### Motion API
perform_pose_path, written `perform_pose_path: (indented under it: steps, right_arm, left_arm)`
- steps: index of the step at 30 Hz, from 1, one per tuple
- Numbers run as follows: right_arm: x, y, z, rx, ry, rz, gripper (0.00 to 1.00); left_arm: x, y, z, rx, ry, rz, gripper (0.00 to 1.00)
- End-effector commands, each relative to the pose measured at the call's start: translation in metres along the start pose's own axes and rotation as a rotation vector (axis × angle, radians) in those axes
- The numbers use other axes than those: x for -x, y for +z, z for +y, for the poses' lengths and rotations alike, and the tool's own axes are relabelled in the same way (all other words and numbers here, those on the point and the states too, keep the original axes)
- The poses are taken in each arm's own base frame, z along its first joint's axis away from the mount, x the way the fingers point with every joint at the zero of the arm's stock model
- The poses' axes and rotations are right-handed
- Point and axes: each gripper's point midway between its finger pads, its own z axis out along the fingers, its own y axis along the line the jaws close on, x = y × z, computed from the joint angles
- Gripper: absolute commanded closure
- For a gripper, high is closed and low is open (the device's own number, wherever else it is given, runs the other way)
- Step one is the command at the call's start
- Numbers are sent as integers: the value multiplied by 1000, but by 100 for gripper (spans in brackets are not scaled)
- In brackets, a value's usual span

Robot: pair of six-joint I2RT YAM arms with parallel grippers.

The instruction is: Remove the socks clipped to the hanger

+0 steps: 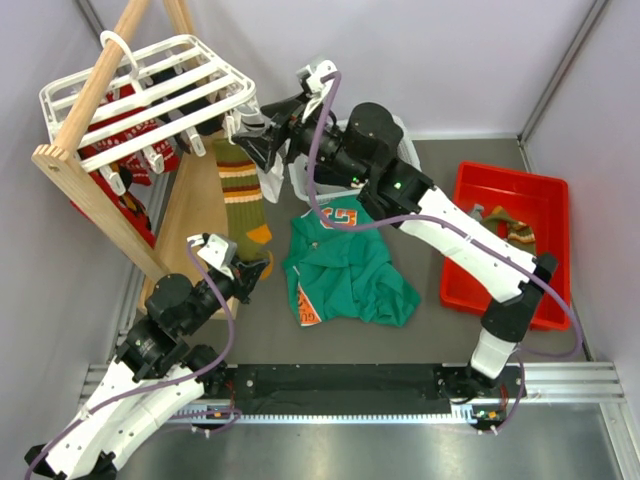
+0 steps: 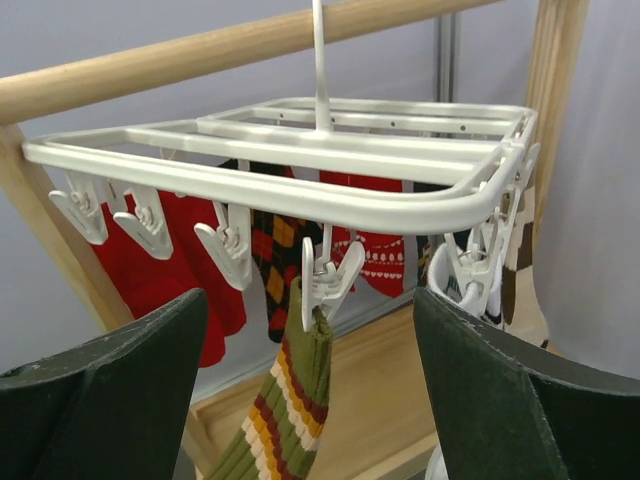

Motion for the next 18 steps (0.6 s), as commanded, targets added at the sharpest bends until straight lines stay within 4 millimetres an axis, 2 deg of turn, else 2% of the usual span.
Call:
perform_pose_path:
  steps: [1, 5, 9, 14, 16, 18]
  right_arm:
    - [16, 7, 1, -6, 65, -59, 18]
    - [14, 11, 4, 15, 81, -69, 20]
    - [8, 20, 2, 19, 80, -70, 28]
    - [11, 29, 3, 30, 75, -88, 30]
    - [3, 34, 0, 23, 76, -68, 30]
    - [8, 37, -4, -2, 75, -77, 30]
  left_arm:
    - [18, -1, -4, -17, -1, -74, 100]
    - [19, -2, -6, -30, -4, -78, 100]
    - [18, -2, -7, -35, -3, -78, 100]
    - [18, -2, -7, -35, -3, -76, 100]
    - [18, -3, -8, -38, -5, -79, 100]
    - [19, -3, -7, -37, -5, -80, 100]
